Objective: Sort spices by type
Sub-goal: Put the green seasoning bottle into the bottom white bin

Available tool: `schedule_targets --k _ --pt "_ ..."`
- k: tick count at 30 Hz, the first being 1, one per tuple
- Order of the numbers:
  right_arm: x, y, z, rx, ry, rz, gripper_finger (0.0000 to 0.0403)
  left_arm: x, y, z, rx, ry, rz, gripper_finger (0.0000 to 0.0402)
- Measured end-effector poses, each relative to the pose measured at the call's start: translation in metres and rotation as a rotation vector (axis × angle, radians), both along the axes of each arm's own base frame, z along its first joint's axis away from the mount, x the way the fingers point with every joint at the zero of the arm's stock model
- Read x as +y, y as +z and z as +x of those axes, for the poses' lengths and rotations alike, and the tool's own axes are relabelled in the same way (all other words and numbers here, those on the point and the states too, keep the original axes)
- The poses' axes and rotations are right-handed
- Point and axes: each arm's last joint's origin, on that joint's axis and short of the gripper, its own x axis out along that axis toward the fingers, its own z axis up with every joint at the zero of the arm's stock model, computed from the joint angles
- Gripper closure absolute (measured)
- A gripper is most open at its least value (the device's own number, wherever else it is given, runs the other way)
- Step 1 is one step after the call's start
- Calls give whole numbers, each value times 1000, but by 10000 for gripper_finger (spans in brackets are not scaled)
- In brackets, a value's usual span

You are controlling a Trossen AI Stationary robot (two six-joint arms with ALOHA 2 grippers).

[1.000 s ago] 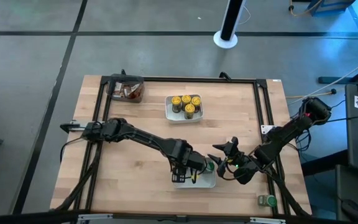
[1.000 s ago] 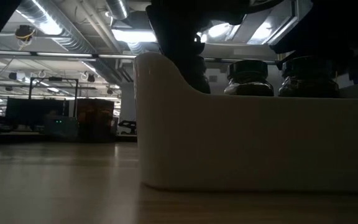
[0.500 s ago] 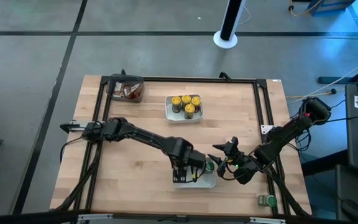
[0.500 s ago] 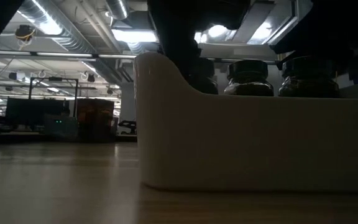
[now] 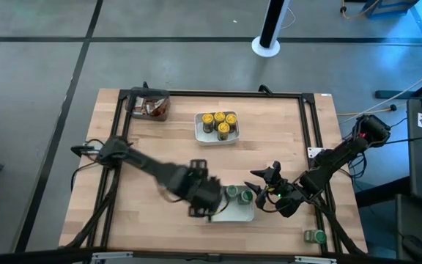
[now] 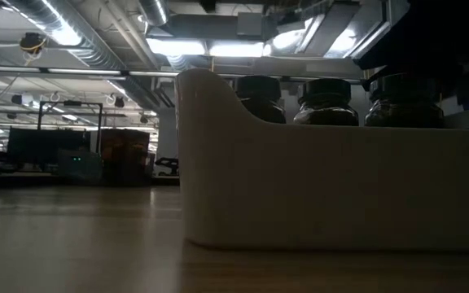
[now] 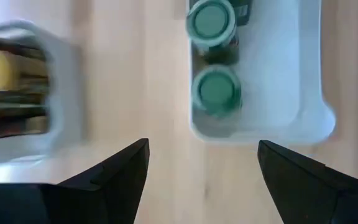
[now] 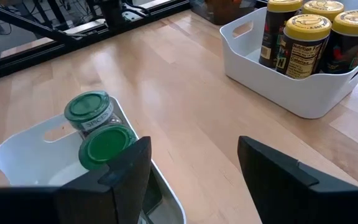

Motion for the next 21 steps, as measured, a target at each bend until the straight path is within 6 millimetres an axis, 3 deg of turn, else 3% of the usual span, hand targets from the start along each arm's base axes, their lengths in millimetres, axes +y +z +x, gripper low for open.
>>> schedule_targets --k 4,9,15,21 --pt "0 0 0 3 6 5 162 -25 10 -36 -28 -12 132 117" --pt "1 0 0 10 19 17 162 -44 5 -82 -71 25 184 117" --pt "5 13 6 23 77 -12 162 -56 -30 -128 -154 100 80 117" --pt "22 63 21 80 325 -97 162 -64 -76 -159 -244 118 -67 117"
